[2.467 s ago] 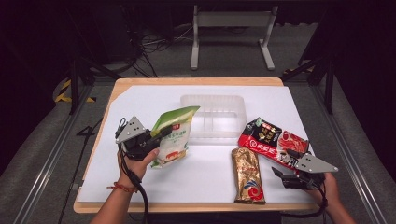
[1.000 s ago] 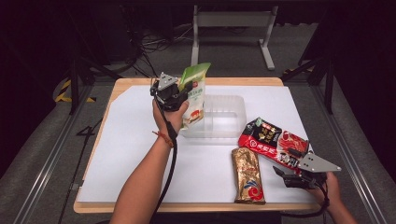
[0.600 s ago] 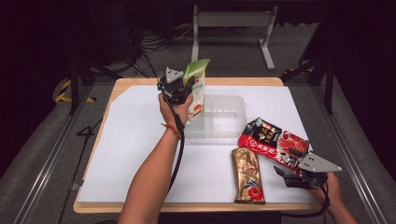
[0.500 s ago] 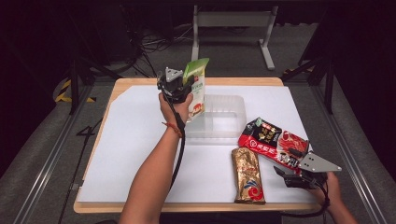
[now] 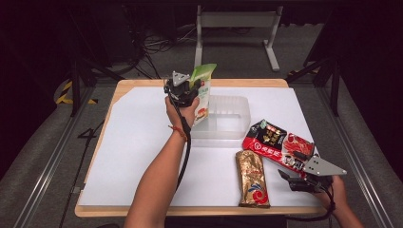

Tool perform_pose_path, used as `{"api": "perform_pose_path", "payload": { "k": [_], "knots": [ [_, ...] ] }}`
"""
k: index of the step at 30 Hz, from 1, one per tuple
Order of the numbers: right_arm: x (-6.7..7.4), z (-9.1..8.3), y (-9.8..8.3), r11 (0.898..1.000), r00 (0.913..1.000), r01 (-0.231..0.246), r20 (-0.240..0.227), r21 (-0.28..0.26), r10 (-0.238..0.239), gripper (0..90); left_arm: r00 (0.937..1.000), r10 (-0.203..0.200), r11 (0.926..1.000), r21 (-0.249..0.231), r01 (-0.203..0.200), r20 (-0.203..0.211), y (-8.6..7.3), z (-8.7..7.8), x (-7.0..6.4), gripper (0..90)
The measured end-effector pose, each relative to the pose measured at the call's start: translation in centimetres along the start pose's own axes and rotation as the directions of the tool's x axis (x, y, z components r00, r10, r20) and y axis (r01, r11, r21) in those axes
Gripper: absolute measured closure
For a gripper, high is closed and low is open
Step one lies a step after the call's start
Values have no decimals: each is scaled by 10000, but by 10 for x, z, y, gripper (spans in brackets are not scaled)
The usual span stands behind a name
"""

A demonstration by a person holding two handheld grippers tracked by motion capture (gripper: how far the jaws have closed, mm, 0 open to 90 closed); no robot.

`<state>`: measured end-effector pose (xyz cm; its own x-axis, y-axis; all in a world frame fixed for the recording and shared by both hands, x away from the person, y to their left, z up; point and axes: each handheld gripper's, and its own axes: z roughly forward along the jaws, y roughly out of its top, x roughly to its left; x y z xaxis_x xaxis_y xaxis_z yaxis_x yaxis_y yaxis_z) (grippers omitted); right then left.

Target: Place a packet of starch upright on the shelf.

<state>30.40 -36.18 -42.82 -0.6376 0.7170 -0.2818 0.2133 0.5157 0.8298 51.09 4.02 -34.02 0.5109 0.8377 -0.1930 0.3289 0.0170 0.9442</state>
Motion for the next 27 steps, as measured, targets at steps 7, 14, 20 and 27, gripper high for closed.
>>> {"api": "perform_pose_path", "payload": {
  "k": [7,14,20,27],
  "knots": [
    [1,1,0,10000,10000,51,-30,53,-50,180,9979,553,9976,395,-566,324,-13,-8,1,898],
    [1,1,0,10000,10000,69,-29,65,-68,180,9946,883,9948,462,-909,551,-20,-20,11,879],
    [2,2,0,9999,9999,91,-62,95,-90,179,9837,1454,9866,588,-1522,1057,-28,-36,20,831],
    [3,3,0,9998,9999,111,-95,169,-109,179,9605,2297,9645,952,-2463,1573,-38,-53,21,771]
  ]
}}
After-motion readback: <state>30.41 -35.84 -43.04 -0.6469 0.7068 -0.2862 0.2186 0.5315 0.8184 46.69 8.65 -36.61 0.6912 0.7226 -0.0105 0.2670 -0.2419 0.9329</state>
